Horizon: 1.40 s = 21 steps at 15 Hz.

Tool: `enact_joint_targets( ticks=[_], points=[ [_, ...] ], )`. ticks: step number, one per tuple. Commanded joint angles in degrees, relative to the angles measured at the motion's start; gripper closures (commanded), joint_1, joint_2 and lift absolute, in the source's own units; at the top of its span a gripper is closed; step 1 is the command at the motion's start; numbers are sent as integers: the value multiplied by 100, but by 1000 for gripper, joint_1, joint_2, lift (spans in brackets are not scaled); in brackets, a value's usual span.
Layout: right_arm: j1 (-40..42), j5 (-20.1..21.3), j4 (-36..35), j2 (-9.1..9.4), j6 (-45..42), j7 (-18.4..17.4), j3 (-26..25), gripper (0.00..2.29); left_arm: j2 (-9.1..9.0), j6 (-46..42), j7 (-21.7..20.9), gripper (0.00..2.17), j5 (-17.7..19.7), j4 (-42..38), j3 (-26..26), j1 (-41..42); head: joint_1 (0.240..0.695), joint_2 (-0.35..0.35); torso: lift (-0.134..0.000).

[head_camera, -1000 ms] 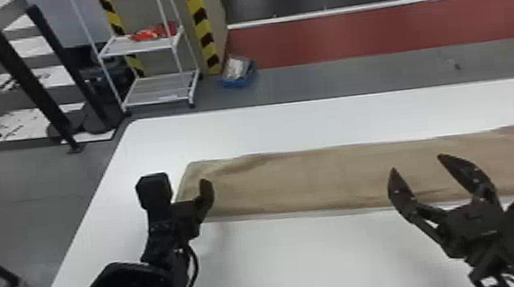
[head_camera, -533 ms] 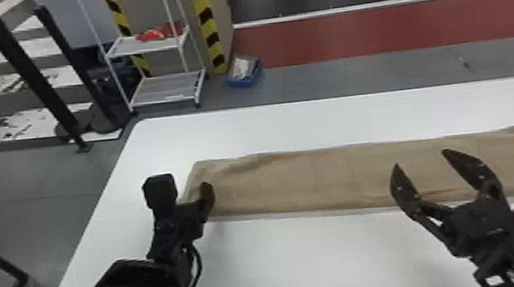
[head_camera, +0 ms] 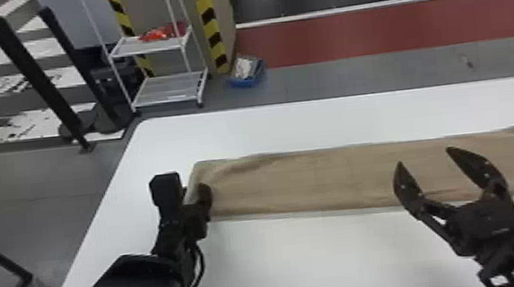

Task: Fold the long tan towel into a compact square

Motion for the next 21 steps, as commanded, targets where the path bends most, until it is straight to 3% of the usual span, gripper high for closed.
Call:
enact_joint_targets(
  ticks=[1, 3, 9, 14, 16, 17, 19, 21],
  points=[
    [0, -6, -7, 0, 3, 1, -5, 191, -7, 107, 4, 741, -21, 3, -4, 5, 695, 182, -124],
    [0, 3, -7, 0, 3, 1, -5, 191, -16, 36, 127, 1342, -21, -58, -22, 14, 695, 182, -124],
    [-132, 20, 81, 0, 91, -17, -14, 191, -16, 54, 127, 1359, 76, -1069, -4, 287, 695, 175, -124],
    [-852, 20, 995, 0, 74, -61, 91, 211, -121, 1109, 154, 1359, 313, -1930, -171, 164, 695, 133, -124],
    [-1230, 11, 1425, 0, 109, -35, 241, 545, -200, 1636, 189, 1359, 665, -2220, -224, 49, 695, 112, -124],
    [-1362, 11, 1584, 0, 109, 1, 320, 836, -218, 1794, 198, 1359, 858, -2352, -250, -21, 695, 102, -124],
    [-1635, -59, 1918, 35, 91, 1, 460, 1764, -271, 2409, 286, 1359, 972, -2607, -488, -293, 695, 78, -124],
    [-1898, -94, 2296, 44, 74, 9, 575, 1865, -411, 2673, 400, 1359, 1096, -2739, -690, -601, 695, 60, -124]
  ],
)
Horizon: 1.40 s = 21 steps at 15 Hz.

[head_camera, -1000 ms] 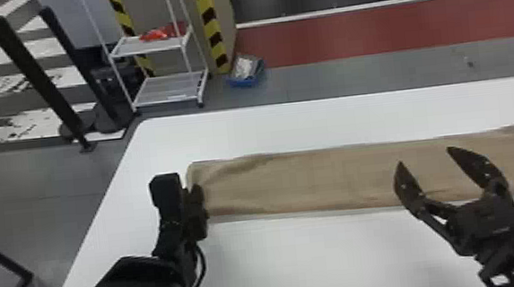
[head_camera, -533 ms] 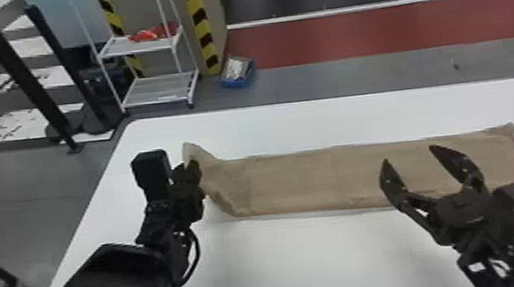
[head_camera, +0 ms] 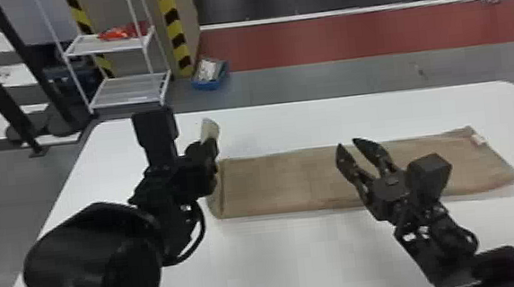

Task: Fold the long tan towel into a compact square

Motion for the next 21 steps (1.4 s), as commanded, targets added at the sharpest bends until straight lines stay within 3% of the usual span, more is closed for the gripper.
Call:
enact_joint_targets(
  ticks=[1, 5, 8, 10, 16, 21],
  points=[
    [-319, -52, 491, 28, -29, 3, 195, 1865, -180, 224, 73, 1359, 96, -93, -246, -369, 695, 49, -124],
    [-838, -500, 1352, 90, -117, 91, 600, 1865, -382, 417, 152, 1359, 104, -66, -553, -747, 695, 11, -124],
    [-1102, -720, 1730, 310, -346, 381, 837, 1865, -382, 417, 178, 1359, 623, -304, -527, -817, 695, 8, -124],
    [-1137, -773, 1713, 371, -346, 390, 1065, 1865, -382, 505, 205, 1359, 957, -506, -483, -905, 695, 19, -124],
    [-1401, -755, 1836, 687, -328, 372, 1426, 1865, -417, 523, 301, 1359, 1273, -717, -545, -1072, 669, 62, -124],
    [-1559, -1467, 1844, 705, -223, 829, 1672, 1865, -356, 523, 310, 1359, 1326, -875, -545, -1028, 650, 86, -124]
  ],
)
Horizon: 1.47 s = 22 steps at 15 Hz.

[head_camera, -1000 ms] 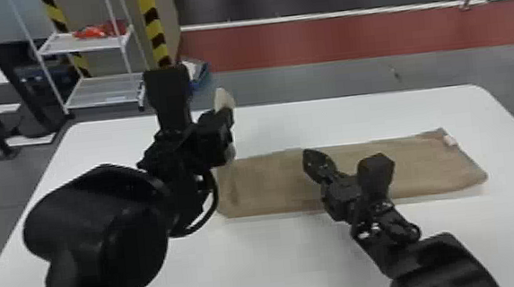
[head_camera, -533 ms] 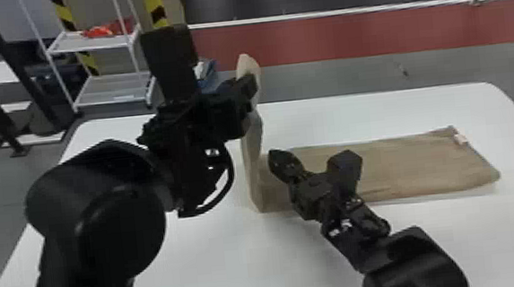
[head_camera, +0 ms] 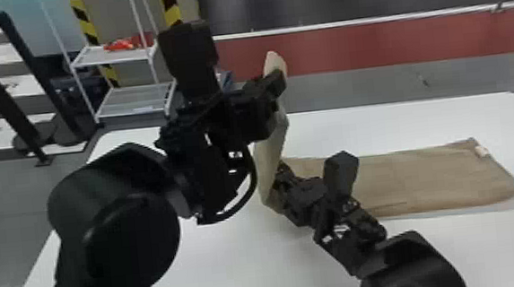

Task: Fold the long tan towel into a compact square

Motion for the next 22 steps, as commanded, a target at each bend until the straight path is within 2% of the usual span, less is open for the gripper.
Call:
enact_joint_targets(
  ticks=[1, 3, 6, 7, 8, 9, 11, 13, 15, 16, 17, 19, 20, 21, 22],
  points=[
    [-58, -220, 4, 71, -49, 89, 82, 1865, 34, 0, 1, 1359, 53, -58, 35, 35, 649, 90, -124],
    [-76, -466, 13, 71, -66, 352, 56, 1862, 87, 0, 1, 1359, 27, -84, 62, 70, 642, 107, -124],
    [3, -440, -14, 28, -172, 335, 38, 1845, 105, 0, 1, 1359, 9, -67, 44, 62, 638, 118, -124],
    [161, -360, -75, -25, -295, 168, -32, 1504, 105, 0, 1, 1359, -35, -58, 18, 53, 637, 118, -124],
    [390, -150, -251, -122, -330, -8, -155, 670, 105, 0, 10, 1359, -123, -41, -9, 62, 639, 112, -124],
    [671, 53, -734, -298, 92, -245, -366, 29, 105, 0, 36, 1359, -298, -41, -44, 88, 644, 102, -124],
    [1374, 220, -1727, -588, 988, -527, -1130, -1, 122, -35, 124, 1359, -676, 179, -272, 62, 658, 76, -124],
    [1981, 641, -2448, -781, 1006, -984, -1772, 63, 61, -35, 124, 1359, -923, 364, -457, 53, 681, 30, -124],
    [2587, 606, -2914, -790, 742, -1274, -2554, 66, -18, -35, 177, 1359, -1090, 399, -668, 79, 695, -40, -124],
    [2842, 483, -2967, -790, 144, -1309, -2888, 66, -62, -35, 212, 1359, -1204, 452, -826, 79, 695, -122, -124],
    [3053, 290, -2958, -790, -436, -1309, -3152, 66, -133, -35, 221, 1359, -1344, 522, -1011, 88, 695, -166, -124],
    [3255, 114, -2905, -790, -875, -1203, -3468, 70, -308, -35, 256, 1359, -1626, 794, -1318, 79, 695, -238, -124],
    [3299, 44, -2870, -799, -963, -1124, -3539, 70, -423, -105, 256, 1359, -1749, 988, -1459, 79, 695, -306, -124],
    [3325, 0, -2835, -799, -963, -992, -3618, 70, -528, -193, 273, 1359, -1916, 1164, -1582, 70, 695, -336, -124],
    [3343, -44, -2782, -799, -1033, -887, -3662, 70, -561, -263, 282, 1359, -2065, 1348, -1652, 53, 695, -350, -124]
  ],
)
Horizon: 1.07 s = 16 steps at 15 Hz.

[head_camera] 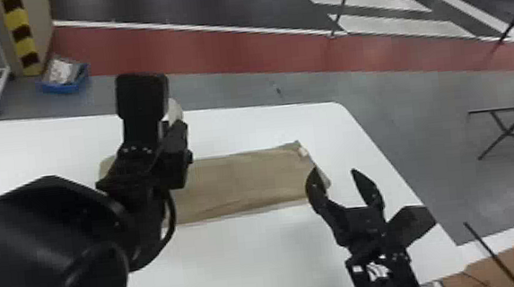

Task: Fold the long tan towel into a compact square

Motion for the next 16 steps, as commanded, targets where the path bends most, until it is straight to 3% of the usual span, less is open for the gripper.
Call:
enact_joint_targets(
  ticks=[1, 4, 9, 13, 16],
  points=[
    [36, -146, 140, -11, -185, 141, -80, 70, -88, -167, 13, 1359, -231, 405, -173, -44, 695, -350, -124],
    [1, -251, 369, -99, -431, 185, -89, 70, -88, -395, 110, 1359, -478, 721, -384, -62, 695, -350, -124],
    [1, -471, 474, -222, -537, 299, -168, 70, -88, -1310, 321, 1359, -495, 1011, -621, -106, 695, -350, -124],
    [1, -515, 536, -222, -537, 387, -291, 70, -88, -1696, 365, 1359, -513, 1029, -806, -167, 695, -350, -124],
    [10, -515, 562, -222, -537, 414, -344, 70, -88, -1942, 338, 1359, -522, 1609, -946, -255, 695, -350, -124]
  ],
)
